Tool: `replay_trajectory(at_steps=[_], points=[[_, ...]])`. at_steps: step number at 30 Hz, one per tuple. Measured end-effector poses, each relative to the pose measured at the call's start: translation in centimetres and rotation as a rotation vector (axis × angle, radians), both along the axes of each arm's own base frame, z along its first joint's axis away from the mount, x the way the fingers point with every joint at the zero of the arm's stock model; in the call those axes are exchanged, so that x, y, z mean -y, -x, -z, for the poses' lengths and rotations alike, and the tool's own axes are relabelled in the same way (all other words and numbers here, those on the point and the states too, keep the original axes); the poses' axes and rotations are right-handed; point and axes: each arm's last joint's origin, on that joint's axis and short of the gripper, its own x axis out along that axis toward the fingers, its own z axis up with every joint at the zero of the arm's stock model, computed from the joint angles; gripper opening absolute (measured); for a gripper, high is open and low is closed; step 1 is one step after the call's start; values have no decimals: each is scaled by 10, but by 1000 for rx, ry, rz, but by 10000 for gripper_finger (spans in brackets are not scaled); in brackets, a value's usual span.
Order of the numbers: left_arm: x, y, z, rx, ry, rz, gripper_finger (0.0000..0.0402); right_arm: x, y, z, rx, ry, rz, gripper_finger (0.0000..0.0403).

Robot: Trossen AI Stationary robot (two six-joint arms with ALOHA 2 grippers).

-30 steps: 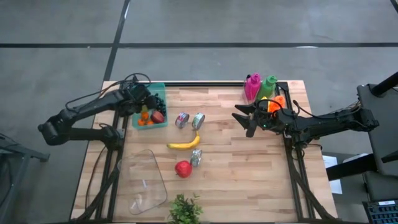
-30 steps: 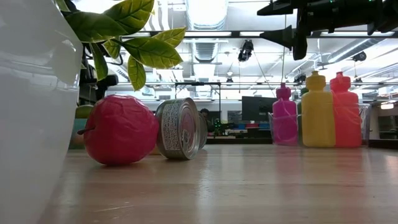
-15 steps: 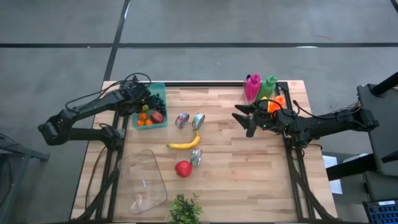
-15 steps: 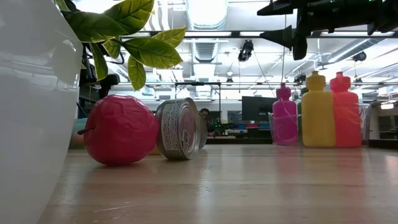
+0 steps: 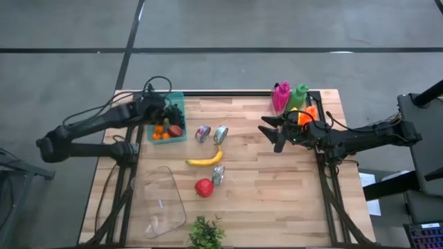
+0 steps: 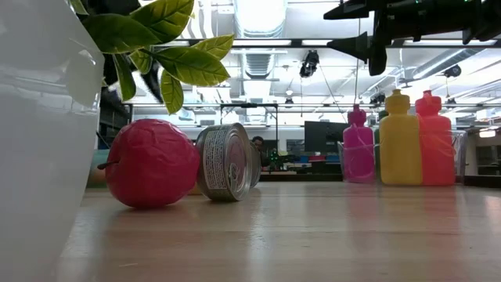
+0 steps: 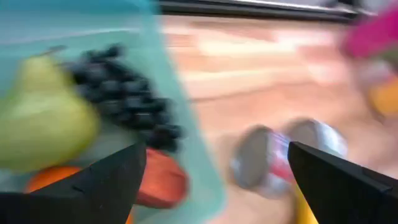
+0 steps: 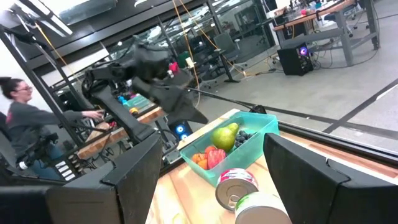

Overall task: Pick & Place Food Item
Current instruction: Put the red apple into the green bin

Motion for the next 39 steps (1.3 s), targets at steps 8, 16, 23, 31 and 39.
replay_trajectory(at_steps=[8,16,23,31,39], points=[[66,-21,-18,129,-143,408,392,0,0,0,0,0,0,276],[129,-27,-11,61,-360,732,392,0,0,0,0,0,0,276],[156,-22,0,35,-371,895,392,0,0,0,0,0,0,276],[165,-29,-3,115,-350,1066,392,0,0,0,0,0,0,276],[172,-41,-1,142,-409,1199,392,0,0,0,0,0,0,276]])
